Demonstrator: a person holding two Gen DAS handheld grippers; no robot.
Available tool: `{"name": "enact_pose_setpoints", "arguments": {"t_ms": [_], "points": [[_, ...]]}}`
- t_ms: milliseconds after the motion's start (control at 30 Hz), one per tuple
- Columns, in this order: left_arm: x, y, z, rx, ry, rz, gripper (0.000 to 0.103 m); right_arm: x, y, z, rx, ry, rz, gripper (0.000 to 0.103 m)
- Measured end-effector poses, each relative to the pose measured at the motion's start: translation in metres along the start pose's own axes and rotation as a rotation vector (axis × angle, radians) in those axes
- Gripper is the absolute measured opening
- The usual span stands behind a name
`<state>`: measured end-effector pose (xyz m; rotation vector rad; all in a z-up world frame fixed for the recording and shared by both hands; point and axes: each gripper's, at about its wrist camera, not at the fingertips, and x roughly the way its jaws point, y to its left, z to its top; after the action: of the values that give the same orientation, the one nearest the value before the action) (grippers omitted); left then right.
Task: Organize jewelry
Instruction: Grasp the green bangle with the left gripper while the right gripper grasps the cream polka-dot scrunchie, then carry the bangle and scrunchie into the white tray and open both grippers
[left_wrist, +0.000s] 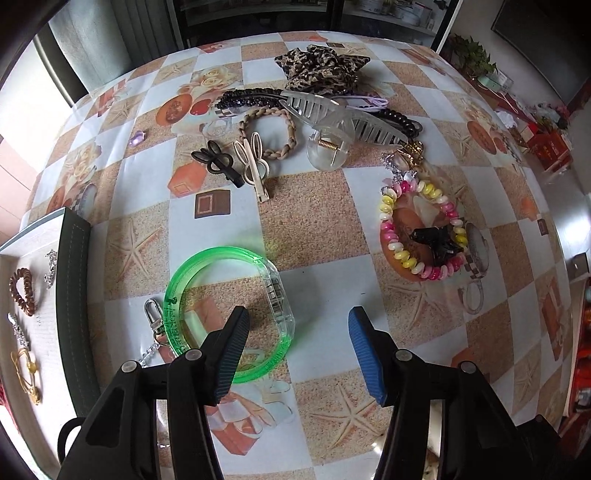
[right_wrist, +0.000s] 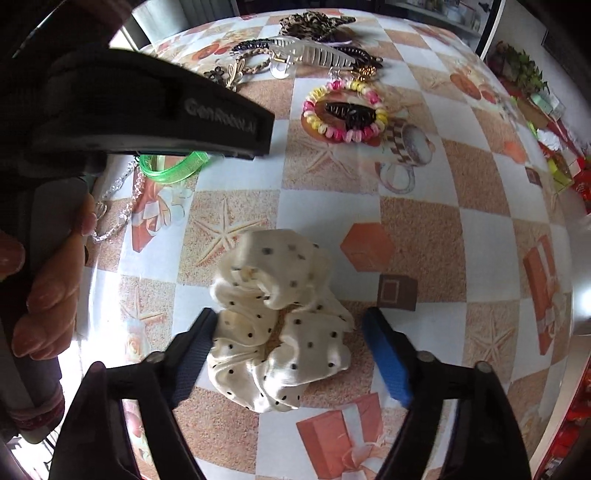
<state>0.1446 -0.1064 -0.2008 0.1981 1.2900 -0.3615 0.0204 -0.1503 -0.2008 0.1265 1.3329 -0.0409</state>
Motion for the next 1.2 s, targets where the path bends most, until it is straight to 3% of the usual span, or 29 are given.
{"name": "enact_pose_setpoints", "arguments": {"t_ms": [67,167,200,300,800,1200], "points": [[0.0,0.0,0.0,0.001,0.0,0.007,0.056,-0.001,-0.001,0.0,0.002,-0.007,-0.005,0.065],[-0.001,0.0,-0.001,-0.001,-0.002,0.018,0.044,-0.003,-0.01,-0.003,0.006,-0.015,0.004,0.04],[-0.002,0.001,-0.001,-0.002,-0.004,0.016,0.036,-0.002,-0.013,-0.002,0.012,-0.012,0.015,0.032],[-0.003,0.003,-0.001,-0.001,-0.002,0.016,0.015,-0.004,-0.023,0.001,0.03,-0.003,0.046,0.023],[-0.056,0.0,-0.021,-0.014,-0.091,-0.058,0.014,-0.04,-0.068,-0.002,0.107,-0.012,0.157,0.016],[-0.107,0.032,-0.055,-0.105,-0.147,-0.026,0.014,-0.072,-0.067,0.01,0.07,-0.016,0.186,0.016]]}}
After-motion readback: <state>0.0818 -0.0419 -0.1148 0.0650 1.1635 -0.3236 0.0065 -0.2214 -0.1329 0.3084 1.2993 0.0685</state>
